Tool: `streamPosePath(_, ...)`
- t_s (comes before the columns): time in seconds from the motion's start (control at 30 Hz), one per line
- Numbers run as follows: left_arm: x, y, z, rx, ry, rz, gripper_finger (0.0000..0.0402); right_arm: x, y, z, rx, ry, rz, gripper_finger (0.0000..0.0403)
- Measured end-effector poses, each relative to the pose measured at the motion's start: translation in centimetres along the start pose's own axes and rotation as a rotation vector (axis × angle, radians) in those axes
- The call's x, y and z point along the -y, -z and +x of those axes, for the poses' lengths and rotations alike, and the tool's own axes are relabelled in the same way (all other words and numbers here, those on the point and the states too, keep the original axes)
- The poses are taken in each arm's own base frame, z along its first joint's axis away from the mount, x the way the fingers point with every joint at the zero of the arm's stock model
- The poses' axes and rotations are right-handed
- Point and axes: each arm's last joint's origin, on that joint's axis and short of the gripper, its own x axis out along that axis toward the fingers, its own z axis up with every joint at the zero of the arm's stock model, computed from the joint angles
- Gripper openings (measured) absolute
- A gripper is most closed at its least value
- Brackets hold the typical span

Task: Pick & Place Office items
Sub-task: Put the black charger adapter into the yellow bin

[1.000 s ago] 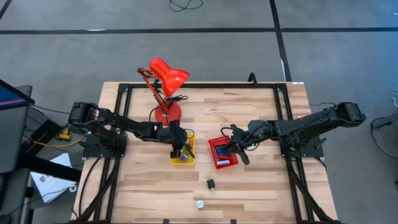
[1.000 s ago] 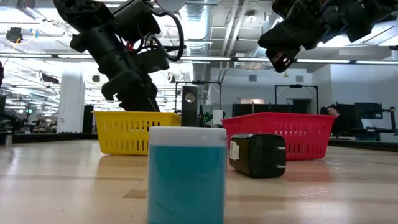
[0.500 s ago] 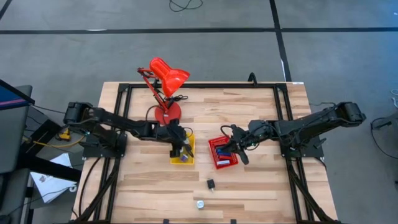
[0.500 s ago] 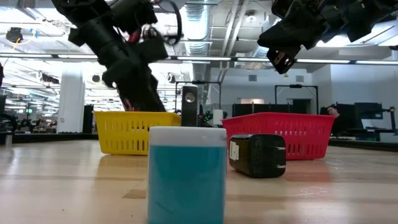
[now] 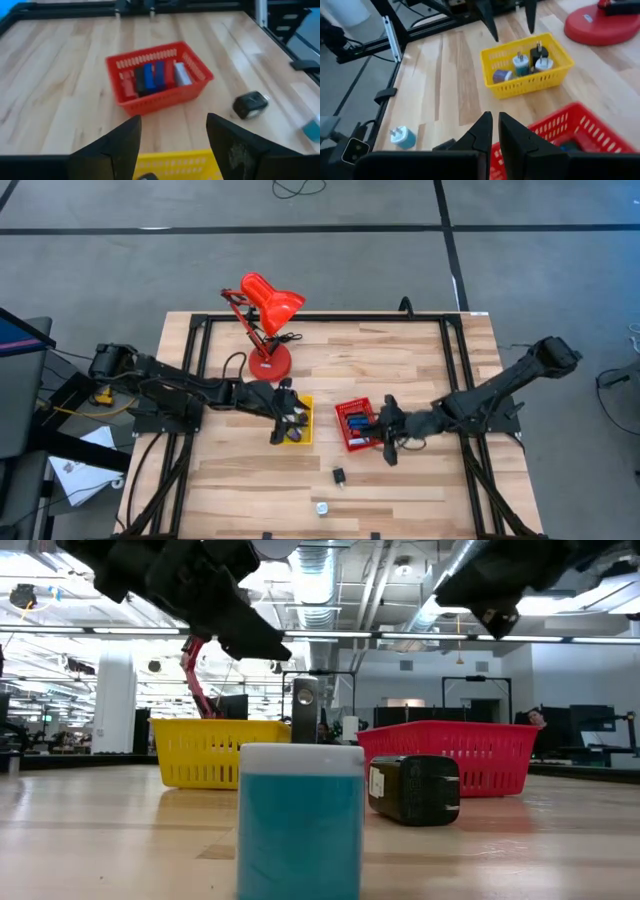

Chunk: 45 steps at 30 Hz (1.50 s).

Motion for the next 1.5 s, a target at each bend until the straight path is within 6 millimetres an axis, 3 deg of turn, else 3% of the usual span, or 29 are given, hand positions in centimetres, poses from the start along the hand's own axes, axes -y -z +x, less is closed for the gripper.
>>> streamPosePath(0.27,0.9,-0.2,-0.1,0.034,0.033,0.015,0.0268,-4.5,1.7,-0.1,0.026,0.028,0.065,0.0026)
streamPosePath(0.5,0.9,-0.2,-0.1,0.035,0.032,0.008,0.0290,-8.4,2.6,1.3,-0.080,0.092,0.114,0.0026)
streamPosePath(0.87,1.0,-0.3,-0.1,0.050,0.044,0.007,0.0297,-11.7,7.1,4.3,-0.197,0.194,0.337,0.0034)
streamPosePath(1.03,1.0,-0.5,-0.1,0.064,0.044,0.011,0.0297,-12.8,9.3,5.0,-0.201,0.187,0.393,0.0097)
streamPosePath(1.3,1.0,-0.7,-0.1,0.084,0.045,0.013,0.0297,-14.0,12.3,7.8,-0.003,0.159,0.441,0.0242)
streamPosePath(1.5,1.0,-0.7,-0.1,0.085,0.046,0.013,0.0297,-15.0,12.6,9.3,0.024,0.208,0.352,0.0265)
